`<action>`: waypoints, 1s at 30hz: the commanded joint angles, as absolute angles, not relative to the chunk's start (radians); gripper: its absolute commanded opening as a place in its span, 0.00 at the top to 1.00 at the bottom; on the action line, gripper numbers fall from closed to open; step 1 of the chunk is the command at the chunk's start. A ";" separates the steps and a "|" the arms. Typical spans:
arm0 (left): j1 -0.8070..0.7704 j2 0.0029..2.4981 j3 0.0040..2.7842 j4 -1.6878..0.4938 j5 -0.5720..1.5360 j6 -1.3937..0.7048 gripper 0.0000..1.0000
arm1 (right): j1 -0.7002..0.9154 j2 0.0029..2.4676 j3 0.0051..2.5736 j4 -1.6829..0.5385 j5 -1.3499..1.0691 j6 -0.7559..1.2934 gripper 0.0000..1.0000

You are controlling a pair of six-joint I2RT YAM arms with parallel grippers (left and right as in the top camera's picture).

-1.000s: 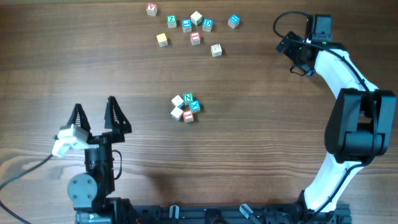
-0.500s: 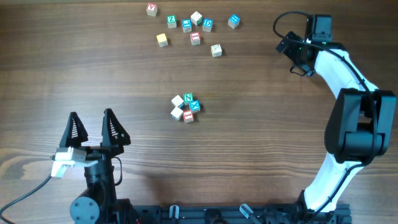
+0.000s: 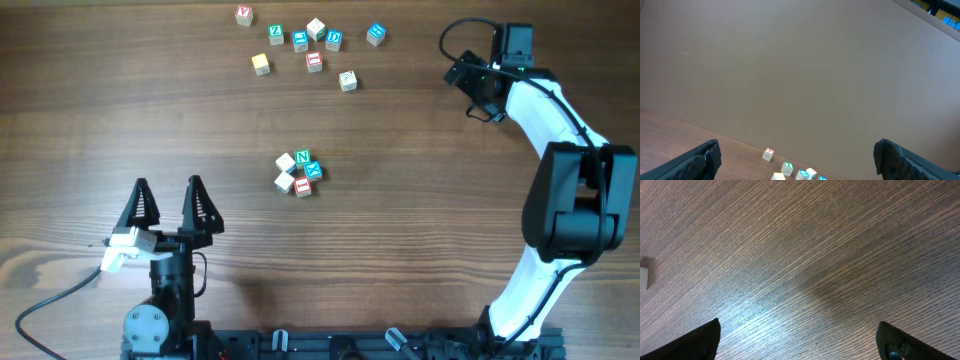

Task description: Form a circle

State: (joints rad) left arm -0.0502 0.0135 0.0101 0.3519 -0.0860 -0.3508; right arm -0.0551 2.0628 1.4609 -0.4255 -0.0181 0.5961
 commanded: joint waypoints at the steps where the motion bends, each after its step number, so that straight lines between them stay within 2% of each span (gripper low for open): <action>1: -0.053 0.003 0.006 0.314 -0.099 -0.352 0.00 | -0.054 2.080 1.457 -0.425 -0.009 0.583 0.00; 8: -0.053 0.003 0.006 0.168 -0.099 -0.352 0.00 | -0.054 2.080 1.457 -0.426 -0.008 0.583 0.00; 13: -0.053 0.003 0.006 -0.065 -0.099 -0.352 0.00 | -0.054 2.080 1.457 -0.425 -0.009 0.583 0.00; 30: -0.006 0.003 0.006 -0.064 -0.096 -0.349 0.00 | -0.054 2.080 1.457 -0.424 -0.009 0.583 0.00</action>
State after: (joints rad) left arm -0.0299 0.0147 0.0063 -0.0601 -0.0853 -0.3508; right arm -0.0551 2.0628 1.4609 -0.4252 -0.0181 0.5961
